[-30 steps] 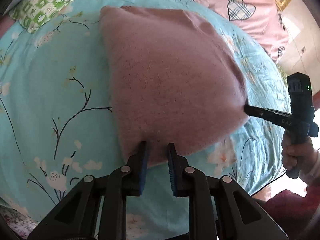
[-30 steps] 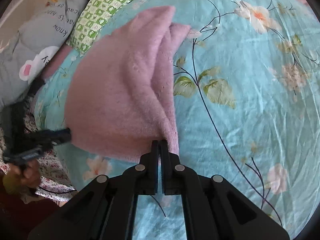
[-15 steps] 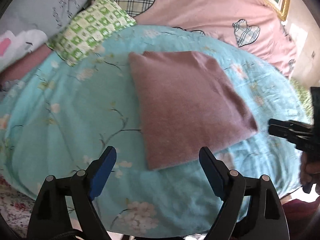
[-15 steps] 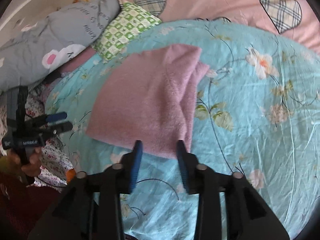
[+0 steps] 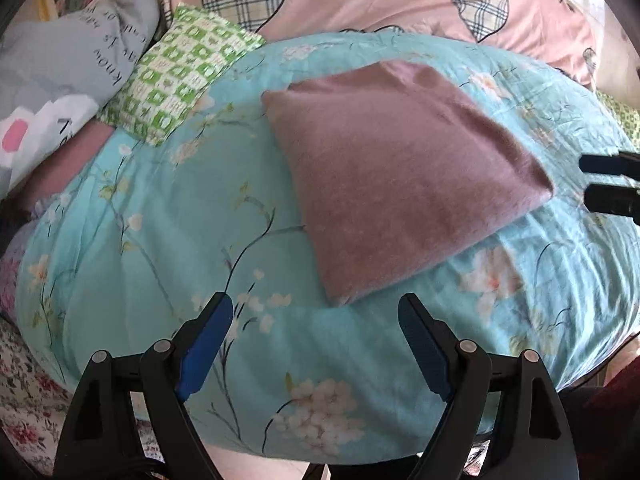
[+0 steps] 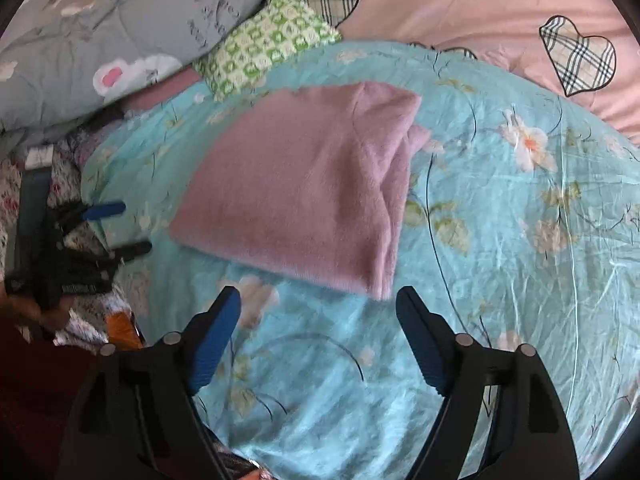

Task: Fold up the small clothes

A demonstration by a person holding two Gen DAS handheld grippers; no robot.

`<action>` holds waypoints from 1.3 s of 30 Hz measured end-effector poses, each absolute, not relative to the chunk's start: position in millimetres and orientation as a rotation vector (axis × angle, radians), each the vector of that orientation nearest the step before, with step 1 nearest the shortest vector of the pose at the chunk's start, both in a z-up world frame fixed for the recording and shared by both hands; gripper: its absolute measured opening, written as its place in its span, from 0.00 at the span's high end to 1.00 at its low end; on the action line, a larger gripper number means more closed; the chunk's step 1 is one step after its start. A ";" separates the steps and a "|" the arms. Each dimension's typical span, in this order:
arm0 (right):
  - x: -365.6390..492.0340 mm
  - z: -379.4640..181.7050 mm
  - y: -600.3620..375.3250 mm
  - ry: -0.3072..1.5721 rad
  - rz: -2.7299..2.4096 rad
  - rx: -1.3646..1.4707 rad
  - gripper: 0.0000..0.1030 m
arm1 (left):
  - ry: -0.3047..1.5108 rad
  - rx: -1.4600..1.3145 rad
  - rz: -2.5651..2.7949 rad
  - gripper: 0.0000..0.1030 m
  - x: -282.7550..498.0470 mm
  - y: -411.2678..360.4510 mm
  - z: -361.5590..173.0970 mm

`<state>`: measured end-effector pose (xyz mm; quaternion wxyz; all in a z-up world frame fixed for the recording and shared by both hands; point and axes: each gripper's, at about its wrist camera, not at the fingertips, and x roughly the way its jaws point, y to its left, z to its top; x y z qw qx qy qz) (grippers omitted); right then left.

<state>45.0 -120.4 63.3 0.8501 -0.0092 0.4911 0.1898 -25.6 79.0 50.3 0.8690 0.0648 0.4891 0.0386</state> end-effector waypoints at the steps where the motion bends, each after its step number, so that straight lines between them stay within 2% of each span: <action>1: 48.8 66.8 -117.8 1.015 0.397 -0.029 0.12 | 1.017 0.134 0.074 0.17 -23.1 77.8 52.2; 4: 55.0 69.3 -108.4 0.983 0.401 -0.100 0.08 | 1.014 0.130 0.065 0.17 -12.0 73.3 54.6; 14: 48.7 49.1 -81.5 0.996 0.464 -0.240 0.07 | 0.985 0.104 0.085 0.17 0.1 77.9 64.4; 26: 90.2 80.0 -96.9 0.940 0.444 -0.062 0.07 | 0.922 0.050 0.130 0.15 34.4 91.3 90.4; 39: 85.3 54.9 -88.4 0.992 0.439 -0.072 0.07 | 0.997 0.057 0.152 0.15 31.2 78.2 57.2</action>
